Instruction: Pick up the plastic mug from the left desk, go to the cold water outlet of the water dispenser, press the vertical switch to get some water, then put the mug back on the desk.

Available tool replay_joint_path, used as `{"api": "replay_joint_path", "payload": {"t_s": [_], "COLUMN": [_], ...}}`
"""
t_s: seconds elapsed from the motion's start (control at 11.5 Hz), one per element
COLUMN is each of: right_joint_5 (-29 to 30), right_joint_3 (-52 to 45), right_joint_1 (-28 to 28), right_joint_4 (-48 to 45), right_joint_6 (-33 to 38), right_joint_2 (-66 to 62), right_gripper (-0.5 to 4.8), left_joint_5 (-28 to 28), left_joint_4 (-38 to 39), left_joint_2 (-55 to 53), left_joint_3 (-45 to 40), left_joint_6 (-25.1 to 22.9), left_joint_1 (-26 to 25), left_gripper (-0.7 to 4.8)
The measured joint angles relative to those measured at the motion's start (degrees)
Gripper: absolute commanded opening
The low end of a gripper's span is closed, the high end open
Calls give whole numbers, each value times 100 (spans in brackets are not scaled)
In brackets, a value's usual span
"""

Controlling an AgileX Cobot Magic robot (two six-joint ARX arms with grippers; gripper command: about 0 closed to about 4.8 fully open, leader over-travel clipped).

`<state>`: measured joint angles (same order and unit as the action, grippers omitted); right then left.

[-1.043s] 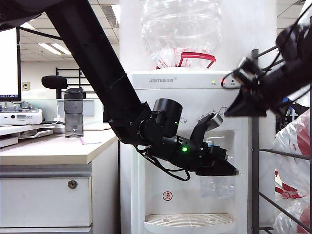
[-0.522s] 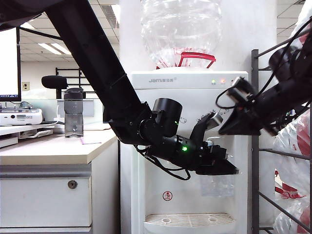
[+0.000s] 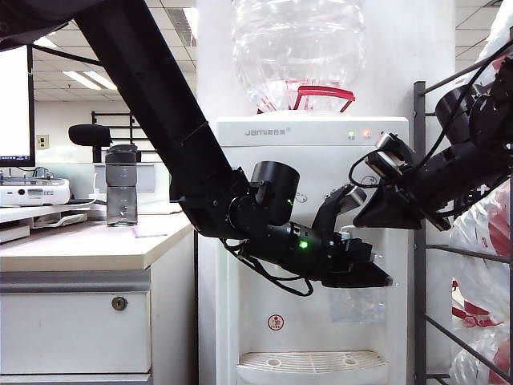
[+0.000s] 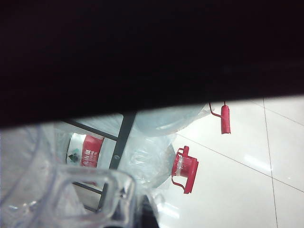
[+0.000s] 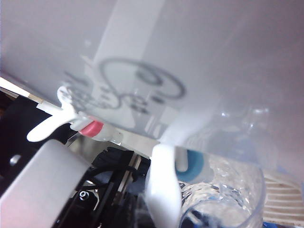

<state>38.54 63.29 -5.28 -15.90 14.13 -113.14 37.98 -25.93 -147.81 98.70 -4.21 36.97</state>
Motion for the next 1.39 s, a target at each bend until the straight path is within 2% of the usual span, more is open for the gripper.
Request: {"api": "replay_joint_path", "payload": {"t_s": [0.35, 1.04, 1.39], "right_joint_5": [-197, -151, -365], "right_joint_3": [-2, 63, 42], "right_joint_1": [-26, 2, 4], "right_joint_4": [-52, -74, 28], "right_joint_6": [35, 232, 195], "right_joint_2": [0, 442, 258], "right_gripper": [-6, -6, -6], "left_joint_5": [2, 2, 2], "left_joint_4": [0, 0, 0], "left_joint_2": [-2, -2, -2], "left_joint_3": [-2, -2, -2], "left_joint_6": [0, 0, 17], "left_joint_1": [2, 2, 0], "left_gripper": [-6, -6, -6]}}
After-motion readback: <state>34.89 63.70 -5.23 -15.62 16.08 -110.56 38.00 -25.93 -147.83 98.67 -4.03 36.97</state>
